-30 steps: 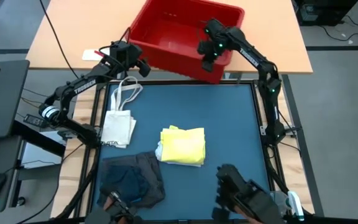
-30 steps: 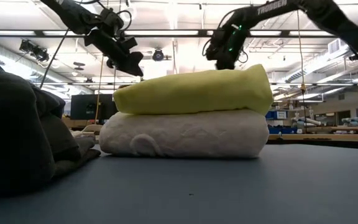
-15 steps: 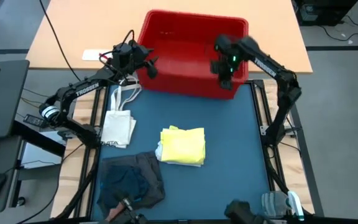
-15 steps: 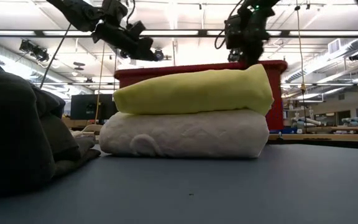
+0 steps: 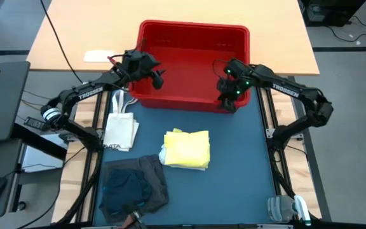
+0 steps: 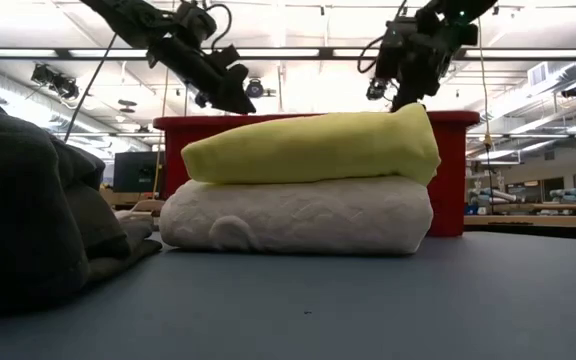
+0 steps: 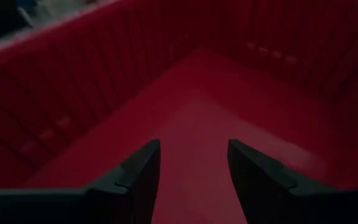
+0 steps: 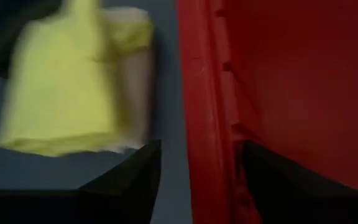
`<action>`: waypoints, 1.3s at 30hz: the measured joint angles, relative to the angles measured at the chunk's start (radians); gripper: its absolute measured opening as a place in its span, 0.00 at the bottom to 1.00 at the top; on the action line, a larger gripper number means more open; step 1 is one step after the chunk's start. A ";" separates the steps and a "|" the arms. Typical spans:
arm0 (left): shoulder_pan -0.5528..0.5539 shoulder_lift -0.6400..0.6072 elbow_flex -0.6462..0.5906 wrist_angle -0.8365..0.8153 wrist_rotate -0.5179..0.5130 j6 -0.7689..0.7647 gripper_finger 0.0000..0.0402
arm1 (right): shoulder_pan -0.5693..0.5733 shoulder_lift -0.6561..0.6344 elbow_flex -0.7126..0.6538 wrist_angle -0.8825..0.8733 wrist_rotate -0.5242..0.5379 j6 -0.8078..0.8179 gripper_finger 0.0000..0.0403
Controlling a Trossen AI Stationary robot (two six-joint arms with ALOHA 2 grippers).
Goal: Fold laundry
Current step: Put the folded shirts into the red bin
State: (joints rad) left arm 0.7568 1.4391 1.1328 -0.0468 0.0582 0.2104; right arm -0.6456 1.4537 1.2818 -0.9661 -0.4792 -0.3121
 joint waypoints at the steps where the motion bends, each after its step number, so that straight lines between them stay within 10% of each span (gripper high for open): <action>1: -0.008 0.002 0.000 -0.021 0.000 0.000 0.48 | -0.002 -0.010 -0.018 0.016 -0.057 0.018 0.57; 9: -0.068 0.089 0.000 -0.126 0.040 -0.049 0.48 | -0.049 -0.068 -0.024 0.065 -0.244 0.074 0.59; 17: -0.086 0.144 0.000 -0.133 0.179 -0.225 0.48 | -0.172 -0.087 -0.024 0.078 0.232 0.040 0.54; 25: -0.107 0.143 0.000 -0.128 0.486 -0.404 0.48 | -0.313 -0.087 -0.024 0.150 0.270 0.021 0.54; 32: -0.100 0.139 0.092 -0.139 0.479 -0.476 0.48 | -0.343 -0.092 -0.024 0.340 -0.021 0.203 0.54; 39: -0.104 0.136 0.448 -0.545 0.480 -0.429 0.48 | -0.283 -0.112 -0.023 0.464 -0.243 0.448 0.54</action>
State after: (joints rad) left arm 0.6524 1.5756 1.5811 -0.5919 0.5377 -0.2184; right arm -0.9287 1.3417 1.2583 -0.5019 -0.7218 0.1358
